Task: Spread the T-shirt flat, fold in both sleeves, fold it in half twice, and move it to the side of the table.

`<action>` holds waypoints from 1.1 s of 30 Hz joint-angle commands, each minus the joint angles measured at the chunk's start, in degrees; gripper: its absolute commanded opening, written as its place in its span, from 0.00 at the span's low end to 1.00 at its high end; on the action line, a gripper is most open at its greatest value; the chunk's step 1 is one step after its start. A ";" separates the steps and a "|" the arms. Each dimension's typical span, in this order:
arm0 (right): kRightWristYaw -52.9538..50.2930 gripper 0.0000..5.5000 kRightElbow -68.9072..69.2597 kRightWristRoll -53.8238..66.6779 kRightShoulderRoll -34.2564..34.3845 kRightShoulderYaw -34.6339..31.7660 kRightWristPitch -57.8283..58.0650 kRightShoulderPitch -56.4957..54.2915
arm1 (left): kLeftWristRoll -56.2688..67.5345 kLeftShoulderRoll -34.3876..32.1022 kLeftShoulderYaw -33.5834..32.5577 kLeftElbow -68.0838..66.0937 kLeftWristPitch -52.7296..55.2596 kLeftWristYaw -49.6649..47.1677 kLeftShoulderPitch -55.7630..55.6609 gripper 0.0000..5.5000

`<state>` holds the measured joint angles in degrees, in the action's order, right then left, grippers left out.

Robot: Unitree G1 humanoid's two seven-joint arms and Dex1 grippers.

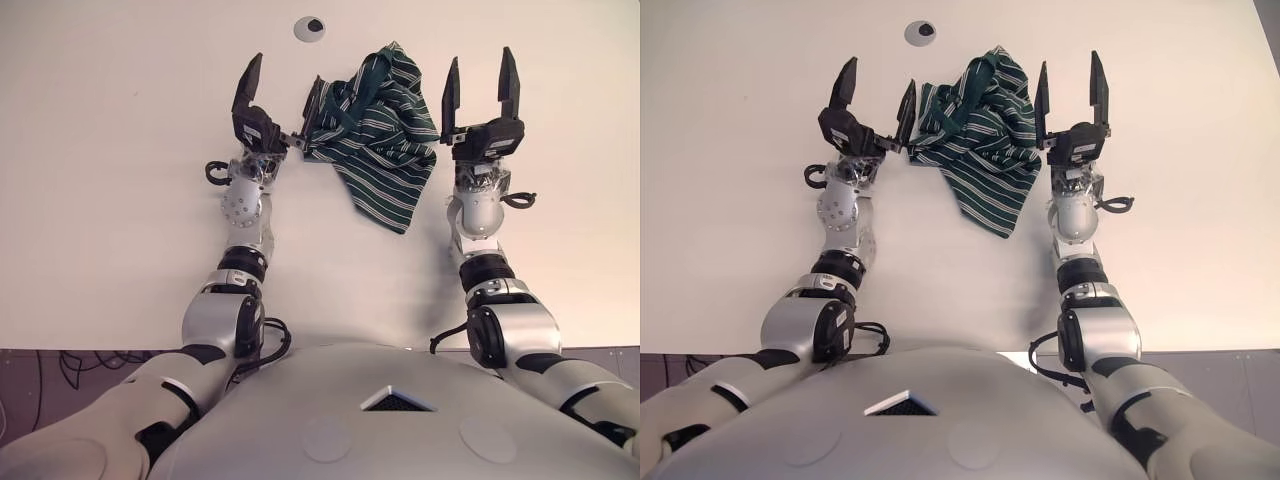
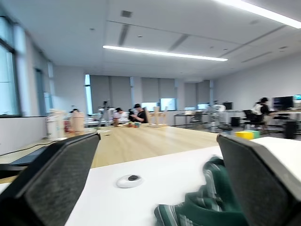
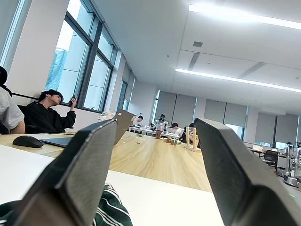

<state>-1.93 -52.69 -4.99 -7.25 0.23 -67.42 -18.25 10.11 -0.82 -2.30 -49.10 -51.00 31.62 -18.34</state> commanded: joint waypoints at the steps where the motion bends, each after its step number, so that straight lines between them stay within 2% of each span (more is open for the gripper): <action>1: 0.28 0.55 -3.21 -0.92 1.55 0.49 0.36 7.36 | 6.98 -7.99 5.44 15.41 18.89 16.38 11.12 0.83; 4: 0.42 0.55 -3.09 -0.99 1.51 0.57 0.55 7.39 | 6.63 -12.97 7.89 24.38 29.95 19.82 13.28 0.83; 7: 0.59 0.55 -3.24 -1.20 1.43 0.67 0.72 7.19 | 0.96 -14.52 9.46 26.18 35.99 15.24 12.24 0.83; 12: 0.55 0.55 -3.40 -1.51 1.44 0.77 0.96 6.86 | -4.55 -13.65 11.92 27.55 40.36 10.16 10.53 0.83; 17: 0.52 0.55 -3.75 -1.90 1.64 1.09 1.30 6.31 | -6.58 -12.25 11.55 27.29 40.48 5.92 7.83 0.83; 33: -0.04 0.55 -5.29 -3.31 1.99 1.89 2.50 4.89 | -10.48 -9.25 13.91 16.90 36.94 3.09 2.31 0.37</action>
<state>-1.73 -53.48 -6.92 -7.20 1.29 -65.54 -18.80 0.28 -10.24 11.21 -31.38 -13.04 34.95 -15.06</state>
